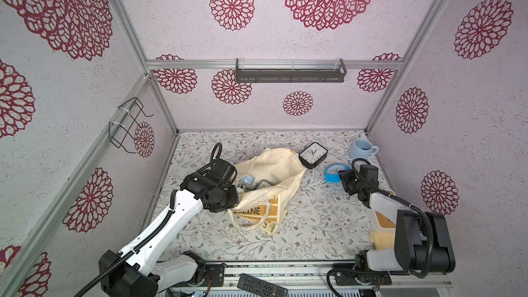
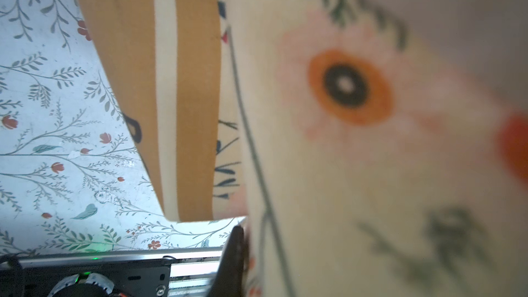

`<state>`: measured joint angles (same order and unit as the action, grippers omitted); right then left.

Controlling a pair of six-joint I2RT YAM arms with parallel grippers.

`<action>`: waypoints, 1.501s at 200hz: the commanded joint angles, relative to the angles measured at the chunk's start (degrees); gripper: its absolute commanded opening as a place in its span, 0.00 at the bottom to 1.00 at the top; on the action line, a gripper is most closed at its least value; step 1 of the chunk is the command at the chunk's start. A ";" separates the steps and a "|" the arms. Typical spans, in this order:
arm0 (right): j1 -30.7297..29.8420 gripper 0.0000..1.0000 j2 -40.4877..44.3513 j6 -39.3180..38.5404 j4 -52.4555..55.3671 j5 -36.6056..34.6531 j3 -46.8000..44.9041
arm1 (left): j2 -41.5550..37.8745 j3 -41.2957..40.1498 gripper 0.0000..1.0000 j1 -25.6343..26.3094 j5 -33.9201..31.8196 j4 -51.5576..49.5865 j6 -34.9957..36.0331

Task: Take the alarm clock out of the canvas bag
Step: Place the alarm at the center of the board.

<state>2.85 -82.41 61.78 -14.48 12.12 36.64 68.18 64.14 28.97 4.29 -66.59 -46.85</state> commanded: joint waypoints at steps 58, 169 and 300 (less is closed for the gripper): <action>1.36 0.57 -10.00 -2.34 -4.53 2.34 5.54 | -0.15 0.98 0.00 -0.03 0.98 3.49 1.67; 2.07 0.63 -16.14 -4.34 -2.18 4.06 10.17 | -0.33 2.04 0.00 0.66 0.45 1.77 0.91; -8.48 0.69 6.62 -27.50 24.88 13.48 26.80 | 2.27 7.46 0.00 0.75 -1.05 -4.51 11.08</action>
<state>0.64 -79.44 49.04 -3.07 19.53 54.43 68.86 65.84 30.06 4.19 -71.48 -42.63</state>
